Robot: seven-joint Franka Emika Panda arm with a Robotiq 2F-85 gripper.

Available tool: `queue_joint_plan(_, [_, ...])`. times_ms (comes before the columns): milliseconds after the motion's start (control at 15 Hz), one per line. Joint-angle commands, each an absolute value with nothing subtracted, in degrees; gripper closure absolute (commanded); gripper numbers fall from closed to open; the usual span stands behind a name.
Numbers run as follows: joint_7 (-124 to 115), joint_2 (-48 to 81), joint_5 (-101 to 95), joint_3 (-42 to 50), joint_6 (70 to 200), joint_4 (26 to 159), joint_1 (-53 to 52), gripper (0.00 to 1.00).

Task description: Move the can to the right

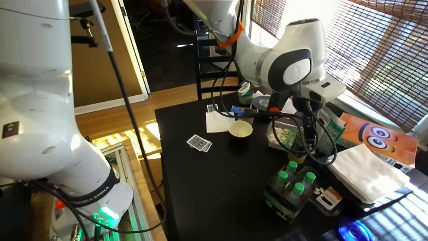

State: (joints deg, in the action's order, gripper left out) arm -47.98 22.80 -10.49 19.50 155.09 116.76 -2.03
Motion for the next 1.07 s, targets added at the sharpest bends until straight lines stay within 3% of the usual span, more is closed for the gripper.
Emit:
queue_joint_plan(0, [-53.6, 25.4, -13.1, 22.1, 156.5, 115.8, -4.9, 0.63])
queue_joint_plan(467, [-63.7, 29.5, -16.1, 26.3, 156.1, 115.4, -10.4, 0.63])
queue_joint_plan(1000, [-65.1, 29.3, -14.5, 24.8, 151.2, 115.8, -9.1, 0.63])
